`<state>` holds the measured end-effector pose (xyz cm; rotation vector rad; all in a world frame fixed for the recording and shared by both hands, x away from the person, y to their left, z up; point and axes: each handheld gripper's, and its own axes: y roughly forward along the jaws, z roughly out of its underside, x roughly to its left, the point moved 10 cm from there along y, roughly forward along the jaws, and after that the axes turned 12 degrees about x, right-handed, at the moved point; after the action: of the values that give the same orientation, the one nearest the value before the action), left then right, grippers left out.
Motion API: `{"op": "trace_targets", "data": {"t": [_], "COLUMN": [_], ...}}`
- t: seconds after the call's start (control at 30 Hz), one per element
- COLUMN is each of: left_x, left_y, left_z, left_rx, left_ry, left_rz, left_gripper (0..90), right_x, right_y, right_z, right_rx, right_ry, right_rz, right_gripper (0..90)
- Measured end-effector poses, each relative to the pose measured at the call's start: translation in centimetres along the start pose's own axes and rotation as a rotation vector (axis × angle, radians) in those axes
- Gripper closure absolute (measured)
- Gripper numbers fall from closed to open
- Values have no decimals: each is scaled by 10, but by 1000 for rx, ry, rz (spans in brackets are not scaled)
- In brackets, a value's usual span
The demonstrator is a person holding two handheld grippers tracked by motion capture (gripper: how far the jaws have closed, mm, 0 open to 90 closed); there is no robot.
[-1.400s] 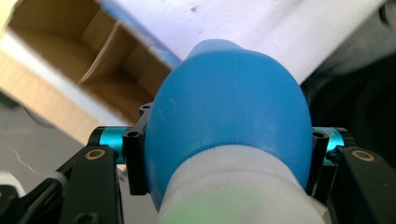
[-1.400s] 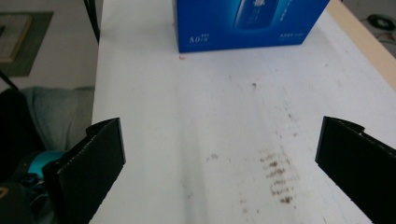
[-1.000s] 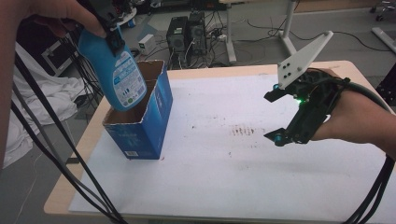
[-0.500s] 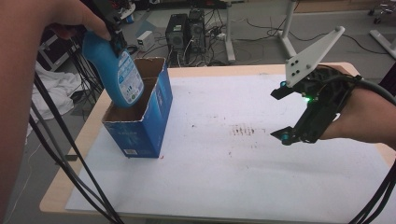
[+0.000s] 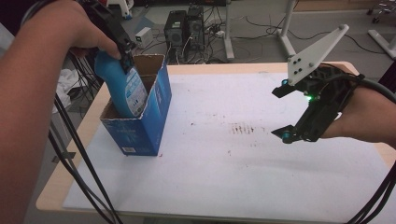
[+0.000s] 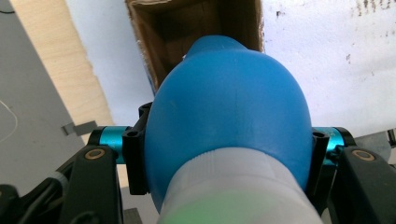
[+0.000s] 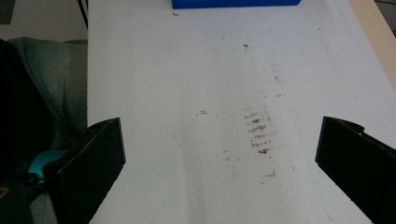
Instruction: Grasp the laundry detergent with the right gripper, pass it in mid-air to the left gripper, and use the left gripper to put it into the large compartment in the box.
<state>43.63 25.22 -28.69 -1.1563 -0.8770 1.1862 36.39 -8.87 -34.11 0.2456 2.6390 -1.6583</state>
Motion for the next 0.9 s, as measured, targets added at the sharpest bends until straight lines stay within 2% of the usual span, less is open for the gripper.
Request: {"op": "trace_targets", "data": {"t": [0.43, 0.57, 0.7, 0.9], "left_x": [1, 2, 3, 6], "left_y": [48, 60, 69, 77], "left_z": [-12, -15, -16, -17], "left_rx": [42, 50, 50, 56], "left_ry": [34, 93, 170, 308], "left_rz": [-8, -36, -81, -157], "left_gripper": [381, 381, 381, 381], "right_x": [-2, -2, -2, -2], "right_y": [0, 1, 1, 1], "right_z": [5, 7, 8, 10], "right_rx": [-1, -1, -1, -2], "right_ry": [15, 17, 20, 28], "right_rz": [3, 4, 4, 5], "right_gripper": [7, 7, 7, 7]}}
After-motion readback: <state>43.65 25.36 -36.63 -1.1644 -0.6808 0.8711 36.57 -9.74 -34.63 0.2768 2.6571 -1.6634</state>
